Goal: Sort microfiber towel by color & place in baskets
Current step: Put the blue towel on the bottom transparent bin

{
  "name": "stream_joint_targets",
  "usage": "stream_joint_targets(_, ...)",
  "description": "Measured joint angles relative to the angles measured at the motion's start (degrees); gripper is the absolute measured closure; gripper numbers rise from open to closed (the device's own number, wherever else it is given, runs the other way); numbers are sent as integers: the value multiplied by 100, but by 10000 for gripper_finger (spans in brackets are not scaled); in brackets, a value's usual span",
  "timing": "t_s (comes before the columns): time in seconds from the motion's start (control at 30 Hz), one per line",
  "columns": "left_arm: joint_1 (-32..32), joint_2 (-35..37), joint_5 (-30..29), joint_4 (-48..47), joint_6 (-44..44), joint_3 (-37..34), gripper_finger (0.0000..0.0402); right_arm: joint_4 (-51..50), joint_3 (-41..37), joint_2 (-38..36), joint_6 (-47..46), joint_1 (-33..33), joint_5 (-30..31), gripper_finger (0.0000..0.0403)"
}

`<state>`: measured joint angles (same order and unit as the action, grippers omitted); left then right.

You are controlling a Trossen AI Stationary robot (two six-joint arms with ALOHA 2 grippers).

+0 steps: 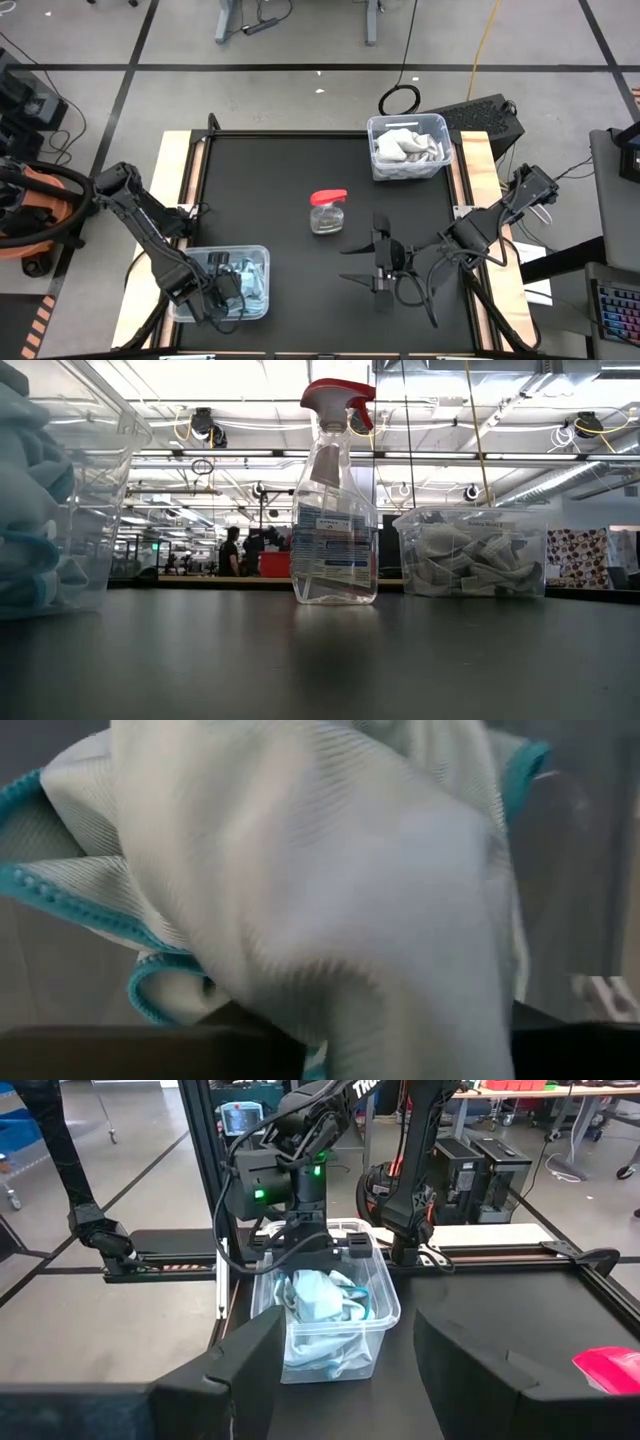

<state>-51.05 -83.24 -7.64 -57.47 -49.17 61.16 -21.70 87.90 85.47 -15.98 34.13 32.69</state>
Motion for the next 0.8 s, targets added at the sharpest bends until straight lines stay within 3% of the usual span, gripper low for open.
stream_joint_targets(0.17, 9, 0, -110, -50, 12, 276, 203, -1, 0, 1, 9, 2, 0, 193)
stream_joint_targets(0.3, 9, 50, -283, -201, 59, 495, 179, -1, 0, 2, 32, 2, 0, 193)
stream_joint_targets(0.8, 3, 251, -292, -1268, 178, 1383, 173, -84, -2, -479, 45, 11, 37, 193)
